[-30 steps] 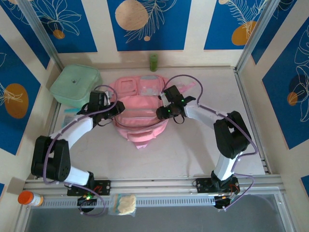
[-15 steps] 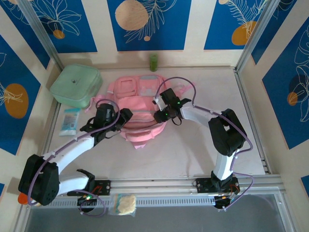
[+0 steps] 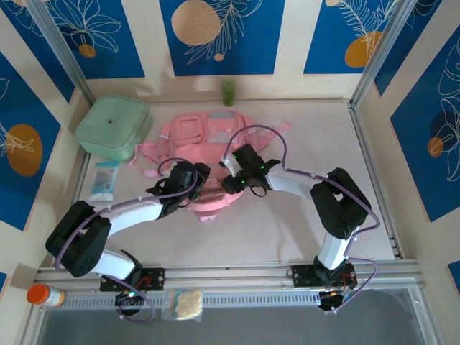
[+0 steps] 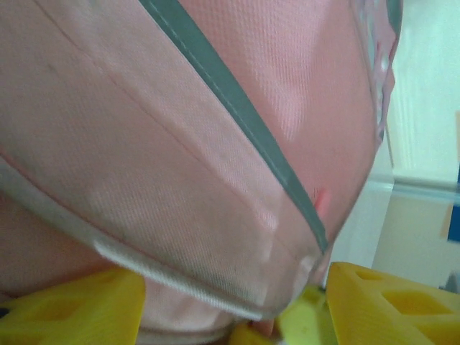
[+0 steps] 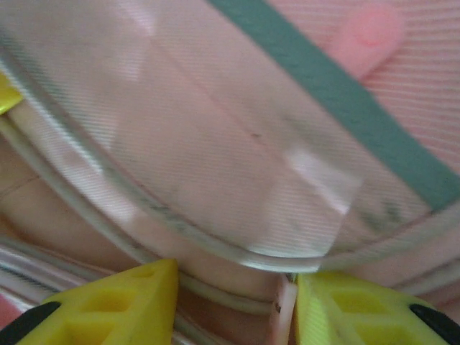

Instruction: Pack books, pencil case, and school supplies into a backpack

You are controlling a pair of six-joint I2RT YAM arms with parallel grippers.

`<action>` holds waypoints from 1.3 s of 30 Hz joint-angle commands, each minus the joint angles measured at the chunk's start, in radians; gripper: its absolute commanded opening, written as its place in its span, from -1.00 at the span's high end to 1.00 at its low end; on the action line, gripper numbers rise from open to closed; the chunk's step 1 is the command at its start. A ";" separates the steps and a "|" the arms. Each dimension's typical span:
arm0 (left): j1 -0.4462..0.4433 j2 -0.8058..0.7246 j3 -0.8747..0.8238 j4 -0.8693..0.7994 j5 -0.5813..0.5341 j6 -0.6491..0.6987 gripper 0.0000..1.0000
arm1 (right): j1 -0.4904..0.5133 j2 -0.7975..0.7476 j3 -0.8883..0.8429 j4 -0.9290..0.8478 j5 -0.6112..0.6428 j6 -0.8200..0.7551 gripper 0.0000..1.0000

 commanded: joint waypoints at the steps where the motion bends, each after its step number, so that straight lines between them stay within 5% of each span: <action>1: 0.002 0.062 0.017 0.021 -0.091 -0.076 -0.24 | 0.000 -0.039 -0.011 0.015 -0.026 0.031 0.12; 6: 0.015 0.112 0.051 0.031 -0.109 -0.058 0.15 | -0.050 -0.037 0.032 -0.036 0.028 0.019 0.13; 8: 0.021 0.107 0.051 0.008 -0.128 -0.050 0.46 | -0.061 -0.033 0.043 -0.050 0.043 0.016 0.15; 16: 0.048 0.078 0.051 -0.008 -0.111 -0.019 0.94 | -0.021 -0.008 0.062 -0.061 0.048 -0.022 0.31; 30: 0.116 0.008 0.056 0.005 0.047 0.064 1.00 | 0.039 -0.022 0.030 -0.027 0.068 -0.081 0.19; 39: 0.136 -0.083 0.050 -0.098 0.069 0.154 1.00 | 0.001 -0.032 0.066 -0.031 0.159 -0.052 0.40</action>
